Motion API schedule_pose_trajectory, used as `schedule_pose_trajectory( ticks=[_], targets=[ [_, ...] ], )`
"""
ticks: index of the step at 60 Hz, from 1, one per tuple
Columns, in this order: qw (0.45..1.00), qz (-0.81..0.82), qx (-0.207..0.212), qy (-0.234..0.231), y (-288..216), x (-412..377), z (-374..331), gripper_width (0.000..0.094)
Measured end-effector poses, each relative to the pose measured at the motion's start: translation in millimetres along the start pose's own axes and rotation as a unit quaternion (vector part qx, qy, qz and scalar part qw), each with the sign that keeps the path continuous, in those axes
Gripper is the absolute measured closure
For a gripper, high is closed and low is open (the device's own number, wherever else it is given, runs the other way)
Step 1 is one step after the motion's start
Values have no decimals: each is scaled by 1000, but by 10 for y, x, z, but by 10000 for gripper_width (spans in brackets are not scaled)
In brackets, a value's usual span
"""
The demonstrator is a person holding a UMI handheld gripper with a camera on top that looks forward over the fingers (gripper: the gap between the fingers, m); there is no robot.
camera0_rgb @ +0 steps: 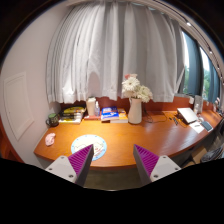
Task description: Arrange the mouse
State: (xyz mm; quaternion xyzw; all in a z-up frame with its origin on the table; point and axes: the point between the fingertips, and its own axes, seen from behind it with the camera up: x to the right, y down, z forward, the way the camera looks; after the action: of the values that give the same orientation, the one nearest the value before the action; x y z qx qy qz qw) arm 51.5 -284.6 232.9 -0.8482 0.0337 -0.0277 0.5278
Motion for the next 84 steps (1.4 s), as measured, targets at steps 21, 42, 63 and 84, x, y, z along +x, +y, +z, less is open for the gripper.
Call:
schedule_pose_trajectory(
  ticks=[21, 42, 63, 84],
  targets=[
    [990, -29, -109, -84, 1492, -1652, 559, 145],
    [974, -48, -164, -147, 1729, -3596, 1529, 135],
    [975, -43, -172, -135, 1360, -4482, 2689, 143],
    [979, -37, -172, -102, 1139, -4567, 3224, 432]
  ],
)
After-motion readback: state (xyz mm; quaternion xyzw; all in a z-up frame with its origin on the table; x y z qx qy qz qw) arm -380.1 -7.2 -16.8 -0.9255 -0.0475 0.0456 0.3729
